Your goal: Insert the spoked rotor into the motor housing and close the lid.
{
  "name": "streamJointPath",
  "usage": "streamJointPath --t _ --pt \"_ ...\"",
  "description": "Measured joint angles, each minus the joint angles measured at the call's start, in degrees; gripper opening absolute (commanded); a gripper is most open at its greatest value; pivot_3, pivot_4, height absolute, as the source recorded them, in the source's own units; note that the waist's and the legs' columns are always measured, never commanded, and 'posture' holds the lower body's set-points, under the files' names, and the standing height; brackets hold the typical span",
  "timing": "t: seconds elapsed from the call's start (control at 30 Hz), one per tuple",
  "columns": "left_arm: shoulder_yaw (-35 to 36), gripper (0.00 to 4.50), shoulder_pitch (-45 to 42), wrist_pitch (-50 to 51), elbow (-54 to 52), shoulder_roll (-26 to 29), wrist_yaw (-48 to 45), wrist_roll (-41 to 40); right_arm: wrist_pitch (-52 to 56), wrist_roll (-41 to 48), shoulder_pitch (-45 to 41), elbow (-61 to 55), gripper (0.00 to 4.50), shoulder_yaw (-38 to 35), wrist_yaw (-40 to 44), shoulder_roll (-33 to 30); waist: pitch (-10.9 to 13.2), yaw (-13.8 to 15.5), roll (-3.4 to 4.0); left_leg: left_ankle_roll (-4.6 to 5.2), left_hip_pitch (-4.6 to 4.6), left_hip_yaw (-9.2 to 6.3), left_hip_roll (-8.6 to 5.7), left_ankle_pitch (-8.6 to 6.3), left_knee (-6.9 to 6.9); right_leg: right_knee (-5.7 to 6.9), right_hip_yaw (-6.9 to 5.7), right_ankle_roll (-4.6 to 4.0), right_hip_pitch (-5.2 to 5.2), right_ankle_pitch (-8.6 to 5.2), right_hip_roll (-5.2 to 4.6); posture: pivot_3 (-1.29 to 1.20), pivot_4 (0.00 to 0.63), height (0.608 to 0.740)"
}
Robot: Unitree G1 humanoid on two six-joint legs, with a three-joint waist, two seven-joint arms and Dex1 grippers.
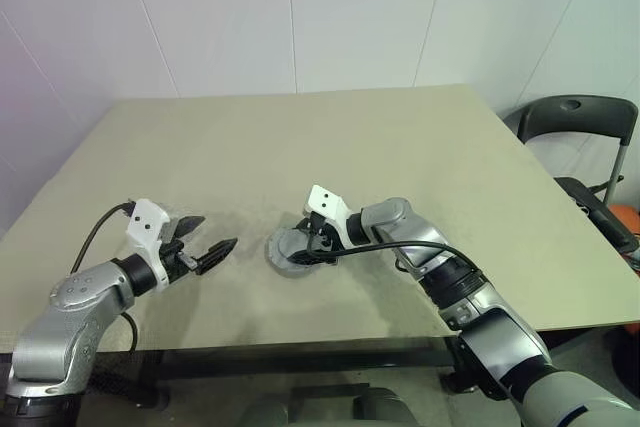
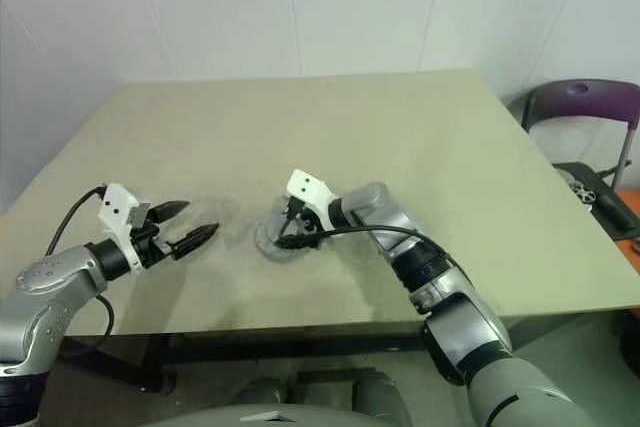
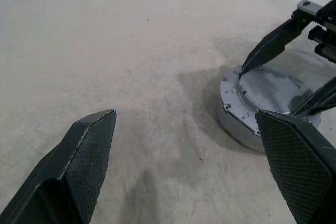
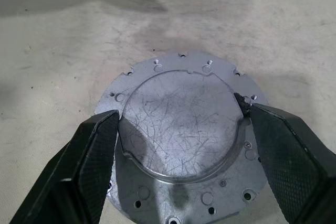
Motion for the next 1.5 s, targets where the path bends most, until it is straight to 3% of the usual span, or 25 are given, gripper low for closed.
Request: streamJointPath --t 0.1,0.3,0.43,0.87,1.47,1.5 --pt "-2.7 3.31 -1.7 3.8 1.6 -1.6 1.4 -0.4 0.0 0.0 0.0 0.0 3.58 0.0 0.0 0.0 0.0 0.0 -0.02 0.00 0.04 -0.02 -0.01 0.00 0.00 0.00 -0.01 0.01 0.04 0.00 0.01 0.00 0.000 0.740" --pt "-8.6 1.12 -5.4 2.6 5.7 -2.2 1.3 3.4 0.0 -0.1 -0.1 0.1 3.58 0.0 0.0 0.0 0.0 0.1 -0.02 0.00 0.06 -0.02 -0.01 0.00 -0.01 0.01 -0.01 0.00 0.04 0.00 0.02 0.00 0.000 0.740" --pt "-11.7 0.04 -6.6 0.8 8.1 -3.4 1.0 5.6 -0.1 -0.1 -0.3 0.3 3.58 0.1 0.1 0.1 0.0 0.0 -0.03 -0.01 0.05 0.00 -0.01 0.00 -0.02 -0.01 0.01 0.01 0.03 0.01 0.01 0.00 0.000 0.740" --pt "-16.1 0.00 -12.5 -1.3 13.0 -8.0 -0.4 7.9 0.1 -0.1 -0.1 -0.2 3.58 0.2 0.0 0.0 0.0 0.0 -0.04 -0.01 0.04 -0.04 -0.01 0.01 -0.02 0.01 0.00 0.02 0.02 0.02 0.02 0.00 0.000 0.740" --pt "-20.5 0.00 -15.0 -3.0 15.2 -7.3 -2.6 13.0 1.7 -0.4 0.2 -1.2 3.58 0.1 -0.2 -0.1 -0.1 0.2 -0.02 -0.01 0.07 -0.06 -0.02 0.00 -0.02 0.00 -0.01 0.03 0.07 0.01 0.01 0.00 0.000 0.740" --pt "-20.5 0.00 -15.0 -2.9 14.9 -7.3 -2.6 13.2 1.8 -0.4 0.2 -1.3 3.93 0.1 -0.2 -0.1 -0.1 0.2 -0.03 -0.01 0.06 -0.07 -0.02 0.00 -0.02 -0.01 -0.01 0.03 0.07 0.01 0.01 0.00 0.000 0.740"
